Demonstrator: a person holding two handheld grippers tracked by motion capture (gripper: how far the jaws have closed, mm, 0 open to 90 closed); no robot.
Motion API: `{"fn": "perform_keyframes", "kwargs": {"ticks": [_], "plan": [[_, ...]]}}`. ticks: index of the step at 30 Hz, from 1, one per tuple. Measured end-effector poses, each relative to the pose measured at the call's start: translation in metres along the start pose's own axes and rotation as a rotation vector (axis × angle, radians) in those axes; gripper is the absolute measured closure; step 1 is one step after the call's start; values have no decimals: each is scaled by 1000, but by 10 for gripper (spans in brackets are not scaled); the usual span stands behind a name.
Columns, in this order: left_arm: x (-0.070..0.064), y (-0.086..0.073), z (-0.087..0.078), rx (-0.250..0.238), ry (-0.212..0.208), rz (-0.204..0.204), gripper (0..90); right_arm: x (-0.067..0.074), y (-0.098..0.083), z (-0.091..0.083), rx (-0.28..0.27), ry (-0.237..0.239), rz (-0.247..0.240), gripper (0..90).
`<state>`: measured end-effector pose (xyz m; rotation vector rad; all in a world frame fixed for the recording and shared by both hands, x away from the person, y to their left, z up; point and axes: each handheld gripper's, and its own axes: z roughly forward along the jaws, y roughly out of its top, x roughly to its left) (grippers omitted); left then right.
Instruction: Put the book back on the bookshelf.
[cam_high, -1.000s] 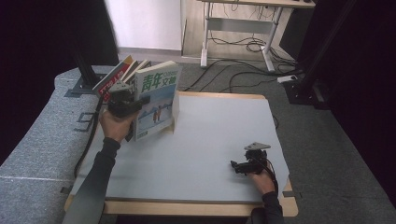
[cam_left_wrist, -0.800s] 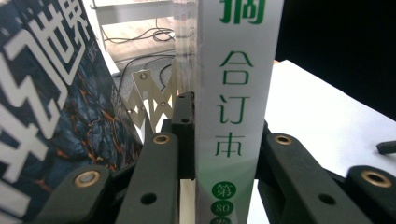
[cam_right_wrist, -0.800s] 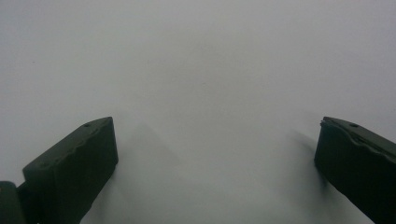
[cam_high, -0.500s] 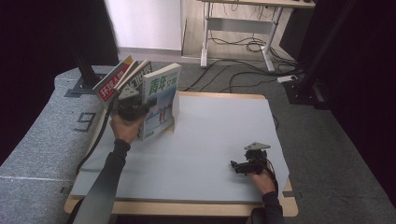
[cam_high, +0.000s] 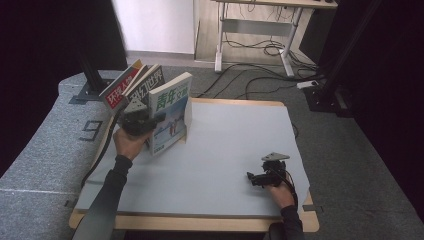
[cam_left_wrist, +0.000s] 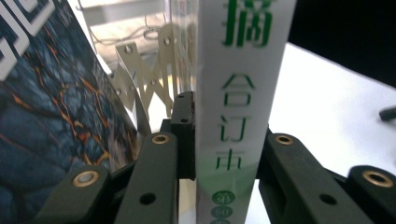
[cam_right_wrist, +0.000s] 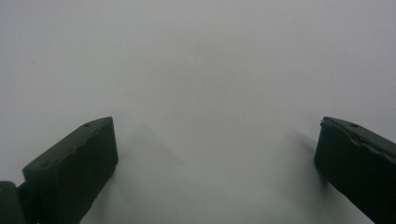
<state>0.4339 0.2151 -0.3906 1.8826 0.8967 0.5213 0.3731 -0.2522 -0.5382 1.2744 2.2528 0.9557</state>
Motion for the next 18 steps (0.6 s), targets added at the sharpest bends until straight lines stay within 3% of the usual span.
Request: {"fn": "perform_keyframes", "kwargs": {"ticks": [6, 13, 18], "plan": [[0, -1, -5, 75, -6, -12, 732, 0, 0, 0, 0, 0, 0, 0], [-1, -7, -9, 141, -43, -9, 728, 0, 0, 0, 1, 1, 2, 0], [1, -12, -10, 137, -45, -25, 726, 0, 0, 0, 1, 1, 1, 0]]}}
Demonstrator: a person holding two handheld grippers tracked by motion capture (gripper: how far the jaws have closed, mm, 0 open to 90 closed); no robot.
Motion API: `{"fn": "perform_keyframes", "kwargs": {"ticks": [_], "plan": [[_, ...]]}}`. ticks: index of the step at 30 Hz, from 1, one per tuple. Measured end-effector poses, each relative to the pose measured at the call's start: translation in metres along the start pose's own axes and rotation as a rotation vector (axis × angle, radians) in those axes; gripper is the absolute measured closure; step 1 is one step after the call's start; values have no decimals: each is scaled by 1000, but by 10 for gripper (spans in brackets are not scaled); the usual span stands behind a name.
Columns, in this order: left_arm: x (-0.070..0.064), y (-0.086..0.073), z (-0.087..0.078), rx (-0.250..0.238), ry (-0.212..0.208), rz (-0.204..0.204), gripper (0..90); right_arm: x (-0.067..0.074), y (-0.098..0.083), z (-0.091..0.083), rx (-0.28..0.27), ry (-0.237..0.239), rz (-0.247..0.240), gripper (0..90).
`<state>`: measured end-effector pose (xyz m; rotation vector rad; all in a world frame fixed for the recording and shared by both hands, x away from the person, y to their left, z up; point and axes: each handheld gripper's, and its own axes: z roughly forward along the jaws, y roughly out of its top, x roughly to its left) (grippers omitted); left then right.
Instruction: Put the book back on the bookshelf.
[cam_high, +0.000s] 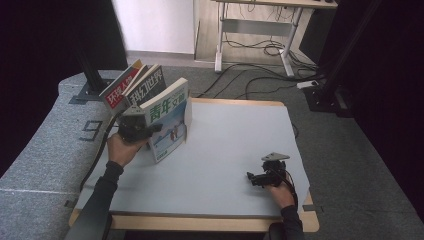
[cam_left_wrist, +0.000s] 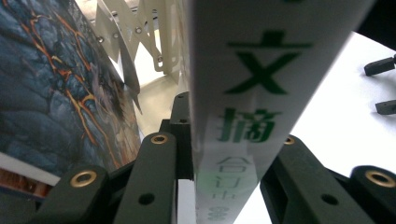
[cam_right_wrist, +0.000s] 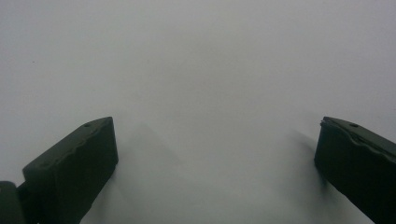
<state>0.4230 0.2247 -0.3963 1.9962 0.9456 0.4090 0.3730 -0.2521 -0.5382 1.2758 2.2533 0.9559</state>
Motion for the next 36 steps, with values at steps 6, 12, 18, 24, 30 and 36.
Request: {"fn": "perform_keyframes", "kwargs": {"ticks": [6, 12, 18, 24, 30, 36], "plan": [[-2, 0, 0, -2, 24, -4, 734, 0, 0, 0, 0, 0, -1, 0], [-7, 3, 6, -38, 68, -11, 739, 0, 0, 0, 0, 0, 1, 0], [-13, 11, 16, -54, 105, -10, 739, 0, 0, 0, -1, 0, -2, 0], [-18, 18, 28, -69, 145, -19, 739, 0, 0, 0, -2, 0, -1, 0], [-22, 23, 38, -82, 188, -23, 738, 0, 0, 0, -1, 0, -1, 0], [-27, 28, 49, -86, 229, -13, 737, 0, 0, 0, -2, 0, -3, 0]]}}
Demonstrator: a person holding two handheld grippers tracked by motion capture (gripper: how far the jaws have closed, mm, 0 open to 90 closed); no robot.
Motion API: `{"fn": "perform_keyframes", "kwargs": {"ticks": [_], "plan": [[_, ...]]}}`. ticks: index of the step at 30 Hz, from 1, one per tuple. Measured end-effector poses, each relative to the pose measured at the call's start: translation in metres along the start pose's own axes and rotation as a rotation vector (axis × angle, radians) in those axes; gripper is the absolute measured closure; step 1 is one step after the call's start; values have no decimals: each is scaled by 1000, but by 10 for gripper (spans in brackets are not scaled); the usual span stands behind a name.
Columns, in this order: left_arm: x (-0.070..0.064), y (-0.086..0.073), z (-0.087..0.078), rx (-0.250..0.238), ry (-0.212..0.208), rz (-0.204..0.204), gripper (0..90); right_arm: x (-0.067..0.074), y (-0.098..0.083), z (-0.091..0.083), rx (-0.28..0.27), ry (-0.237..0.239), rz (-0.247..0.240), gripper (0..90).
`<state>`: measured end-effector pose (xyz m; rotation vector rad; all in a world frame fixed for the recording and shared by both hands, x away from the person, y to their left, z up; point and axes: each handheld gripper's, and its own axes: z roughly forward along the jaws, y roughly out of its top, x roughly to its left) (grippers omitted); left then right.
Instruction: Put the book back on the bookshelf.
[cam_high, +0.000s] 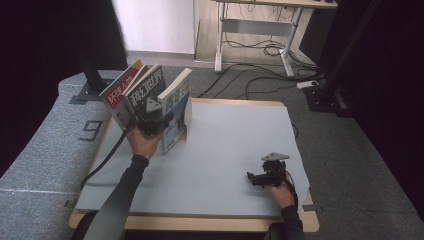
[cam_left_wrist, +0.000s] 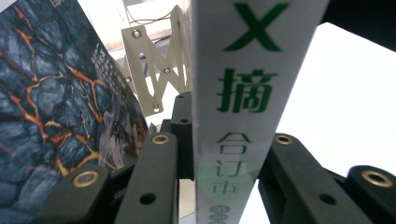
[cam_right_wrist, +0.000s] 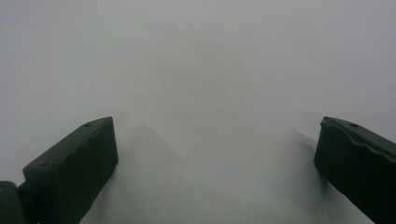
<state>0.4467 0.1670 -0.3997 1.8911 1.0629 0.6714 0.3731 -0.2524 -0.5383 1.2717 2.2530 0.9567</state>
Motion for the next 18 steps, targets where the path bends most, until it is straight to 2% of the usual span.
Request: {"fn": "perform_keyframes", "kwargs": {"ticks": [4, 9, 11, 15, 18], "plan": [[-4, -1, 4, -9, -20, 0, 732, 0, 0, 0, 0, 0, 0, 0], [-9, -5, 3, 8, -32, 49, 712, 0, 0, 0, 1, 1, 2, 0], [-10, -6, 0, -7, -33, 62, 681, 0, 0, 0, -1, 0, 1, 0], [-7, -3, -9, -31, -67, 38, 640, 0, 0, 0, -1, 0, 1, 0], [-7, -3, -17, -38, -79, 44, 620, 0, 0, 0, -1, 0, 1, 0]]}}
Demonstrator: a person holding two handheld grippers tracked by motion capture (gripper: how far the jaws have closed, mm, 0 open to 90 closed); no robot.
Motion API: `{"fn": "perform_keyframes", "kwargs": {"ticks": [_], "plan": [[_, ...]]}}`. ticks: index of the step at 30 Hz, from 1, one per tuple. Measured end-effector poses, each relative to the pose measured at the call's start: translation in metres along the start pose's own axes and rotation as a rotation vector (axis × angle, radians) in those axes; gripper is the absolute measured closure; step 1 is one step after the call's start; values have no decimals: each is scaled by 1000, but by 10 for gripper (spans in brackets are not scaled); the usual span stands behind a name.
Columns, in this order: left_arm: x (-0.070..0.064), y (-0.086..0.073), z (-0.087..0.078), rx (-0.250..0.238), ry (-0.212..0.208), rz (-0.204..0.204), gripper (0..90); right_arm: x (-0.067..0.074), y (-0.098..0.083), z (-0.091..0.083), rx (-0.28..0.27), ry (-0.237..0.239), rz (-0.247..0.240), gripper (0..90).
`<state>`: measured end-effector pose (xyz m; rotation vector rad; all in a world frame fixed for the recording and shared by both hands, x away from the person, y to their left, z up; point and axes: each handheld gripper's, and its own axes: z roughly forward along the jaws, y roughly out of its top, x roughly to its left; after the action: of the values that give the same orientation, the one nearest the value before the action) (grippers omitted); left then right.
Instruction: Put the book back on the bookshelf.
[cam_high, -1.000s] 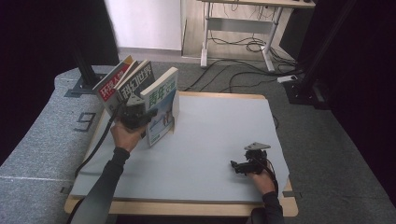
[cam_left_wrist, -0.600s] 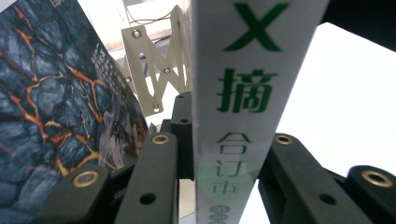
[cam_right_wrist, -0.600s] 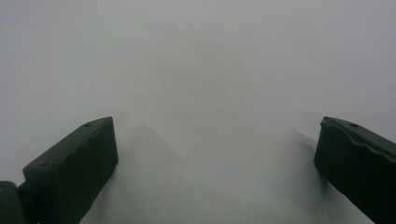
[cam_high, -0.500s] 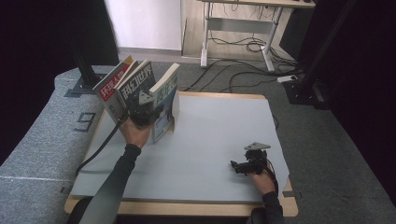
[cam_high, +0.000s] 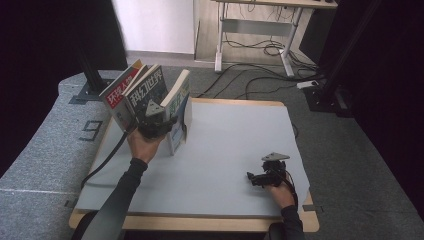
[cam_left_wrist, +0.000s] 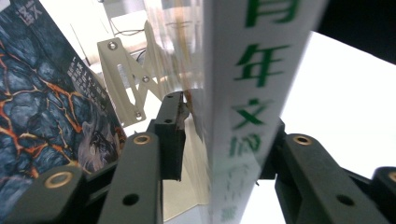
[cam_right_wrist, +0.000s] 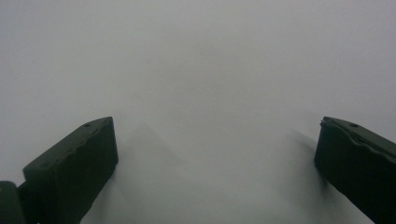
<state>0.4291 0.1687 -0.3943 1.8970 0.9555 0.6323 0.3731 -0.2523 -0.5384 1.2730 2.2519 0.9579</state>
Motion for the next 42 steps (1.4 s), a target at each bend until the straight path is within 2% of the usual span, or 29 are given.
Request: {"fn": "perform_keyframes", "kwargs": {"ticks": [4, 11, 14, 18, 21, 29, 34, 39, 42], "plan": [[-3, -1, -13, -12, -36, 13, 605, 0, 0, 0, 1, 1, 2, 0], [-7, -2, -29, -36, -90, 15, 633, 0, 0, 0, 1, 0, 1, 0], [-9, -3, -31, -47, -98, 18, 679, 0, 0, 0, 1, 0, 1, 0], [-10, -3, -28, -59, -125, 14, 698, 0, 0, 0, 0, 0, 1, 0], [-15, 0, -25, -52, -107, 44, 700, 0, 0, 0, 0, 0, 1, 0], [-24, 7, -15, -41, -79, 77, 694, 0, 0, 0, 2, 1, 2, 0], [-27, 7, -15, -42, -66, 79, 679, 0, 0, 0, 2, 1, 0, 0], [-22, 5, -19, -62, -89, 54, 638, 0, 0, 0, 2, 1, 1, 0], [-21, 5, -21, -60, -92, 57, 592, 0, 0, 0, 1, 1, 0, 0]]}}
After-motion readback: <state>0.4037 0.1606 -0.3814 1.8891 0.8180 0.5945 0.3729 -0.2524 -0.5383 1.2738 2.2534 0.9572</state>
